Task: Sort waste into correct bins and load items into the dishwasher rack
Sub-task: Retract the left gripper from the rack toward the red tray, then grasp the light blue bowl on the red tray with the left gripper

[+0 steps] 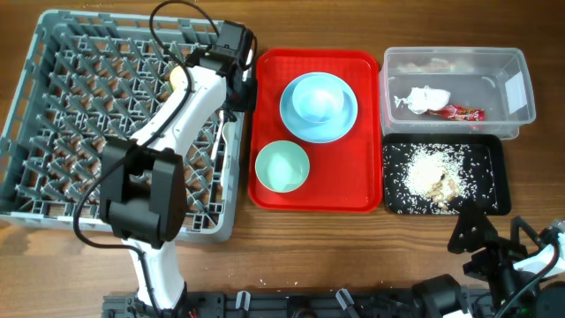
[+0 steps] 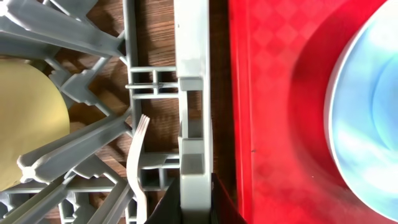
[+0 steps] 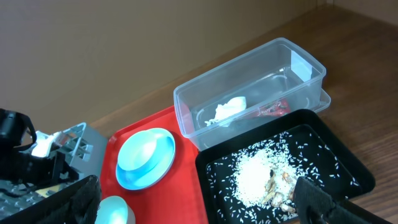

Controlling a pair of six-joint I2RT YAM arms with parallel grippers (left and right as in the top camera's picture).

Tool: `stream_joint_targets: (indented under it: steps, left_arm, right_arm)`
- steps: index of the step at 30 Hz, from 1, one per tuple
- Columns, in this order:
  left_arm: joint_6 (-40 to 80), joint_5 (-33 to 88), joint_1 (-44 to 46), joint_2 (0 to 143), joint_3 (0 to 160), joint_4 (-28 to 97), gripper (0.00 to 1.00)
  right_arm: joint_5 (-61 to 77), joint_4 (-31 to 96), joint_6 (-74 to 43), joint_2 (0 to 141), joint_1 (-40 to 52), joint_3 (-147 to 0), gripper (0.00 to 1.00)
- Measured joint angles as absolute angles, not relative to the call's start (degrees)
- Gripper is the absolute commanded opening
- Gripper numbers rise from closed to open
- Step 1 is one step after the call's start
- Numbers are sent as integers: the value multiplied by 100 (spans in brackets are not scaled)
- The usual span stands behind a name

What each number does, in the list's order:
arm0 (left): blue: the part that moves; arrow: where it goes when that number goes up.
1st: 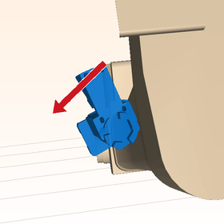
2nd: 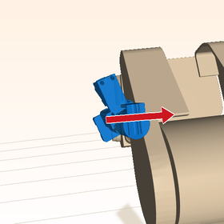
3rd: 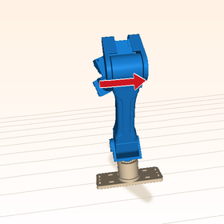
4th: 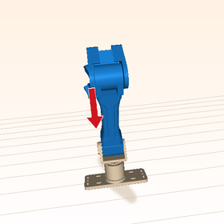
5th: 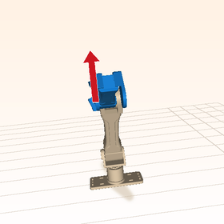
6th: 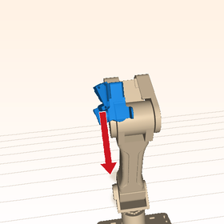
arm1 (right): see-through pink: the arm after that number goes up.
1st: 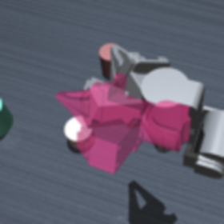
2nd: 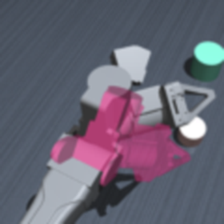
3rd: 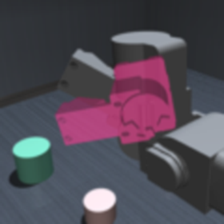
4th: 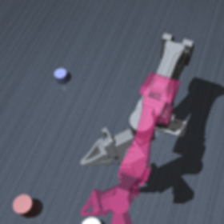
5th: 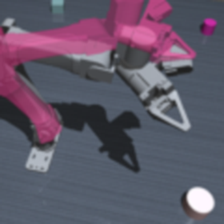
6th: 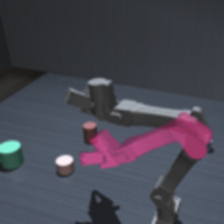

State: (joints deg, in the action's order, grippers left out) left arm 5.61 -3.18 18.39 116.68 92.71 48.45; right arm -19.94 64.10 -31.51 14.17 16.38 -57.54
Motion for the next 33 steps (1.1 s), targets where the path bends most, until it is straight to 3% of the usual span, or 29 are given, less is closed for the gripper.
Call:
stream_joint_targets:
  steps: [29,30,33]
  left_arm:
    - [1367,-360,1979,11675,9251,4794,5]
    - [1409,-357,1988,11675,9251,4797,10]
    - [1758,-309,1988,11675,9251,4847,37]
  right_arm:
    - [-1994,6410,-3151,1417,1638,-5754,100]
    - [-1994,6412,-3153,1417,1638,-5754,100]
    - [-1994,6410,-3151,1417,1638,-5754,100]
